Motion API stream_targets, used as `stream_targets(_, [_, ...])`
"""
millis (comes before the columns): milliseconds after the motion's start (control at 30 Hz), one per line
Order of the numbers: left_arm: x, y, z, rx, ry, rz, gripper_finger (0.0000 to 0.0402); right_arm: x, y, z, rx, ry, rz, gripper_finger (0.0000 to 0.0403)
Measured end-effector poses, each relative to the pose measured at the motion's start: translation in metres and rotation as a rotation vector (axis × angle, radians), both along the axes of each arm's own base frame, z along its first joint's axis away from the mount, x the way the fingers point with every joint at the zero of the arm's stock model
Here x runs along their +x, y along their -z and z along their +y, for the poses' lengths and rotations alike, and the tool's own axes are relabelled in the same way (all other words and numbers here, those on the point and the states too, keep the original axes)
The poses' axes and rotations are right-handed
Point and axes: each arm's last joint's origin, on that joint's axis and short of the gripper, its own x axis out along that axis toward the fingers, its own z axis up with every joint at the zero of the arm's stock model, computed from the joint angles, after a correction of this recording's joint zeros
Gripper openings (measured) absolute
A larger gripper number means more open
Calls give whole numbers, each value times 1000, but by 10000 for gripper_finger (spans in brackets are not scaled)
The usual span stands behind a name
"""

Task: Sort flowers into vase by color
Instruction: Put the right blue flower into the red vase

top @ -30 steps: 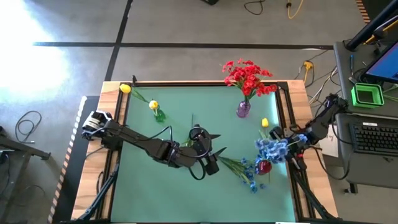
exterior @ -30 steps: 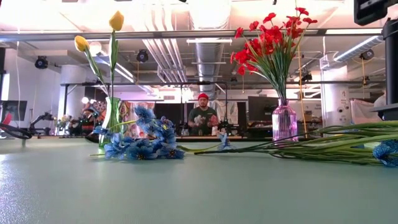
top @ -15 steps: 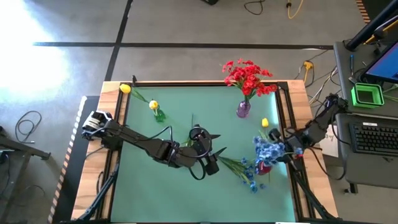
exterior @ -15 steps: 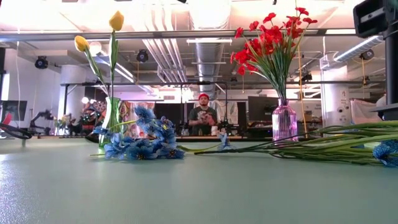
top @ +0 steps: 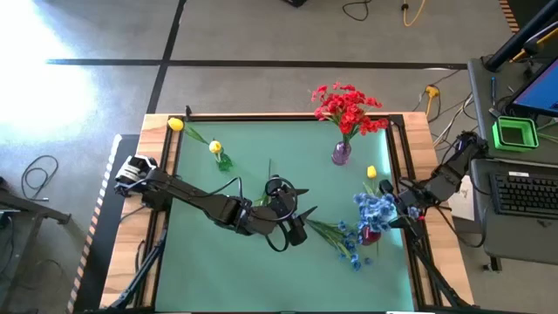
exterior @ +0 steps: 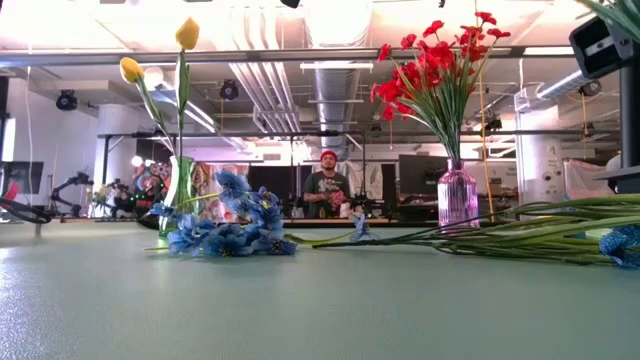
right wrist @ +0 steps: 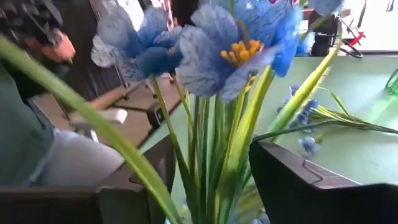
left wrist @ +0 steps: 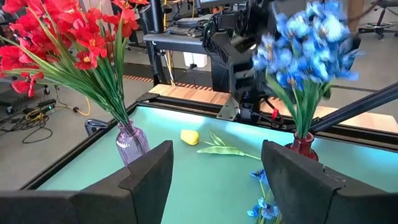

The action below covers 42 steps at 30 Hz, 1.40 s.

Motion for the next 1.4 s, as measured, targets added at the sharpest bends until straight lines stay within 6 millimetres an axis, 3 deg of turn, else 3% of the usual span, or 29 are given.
stream_targets(200, [0,1,1,-1,-2,7,233,-2,-8,-1,50,9,9,219])
stream_targets(633, [0,1,1,0,-3,9,233,-4,-12,-2,194,37,202,269])
stream_targets(867, [0,2,1,3,-3,16,233,-12,-17,-8,209,68,378,282])
stream_targets(1200, [0,2,1,5,-3,22,233,-29,-41,-19,291,45,540,286])
stream_targets(1400, [2,9,1,-132,233,86,233,-46,-60,-34,302,98,627,287])
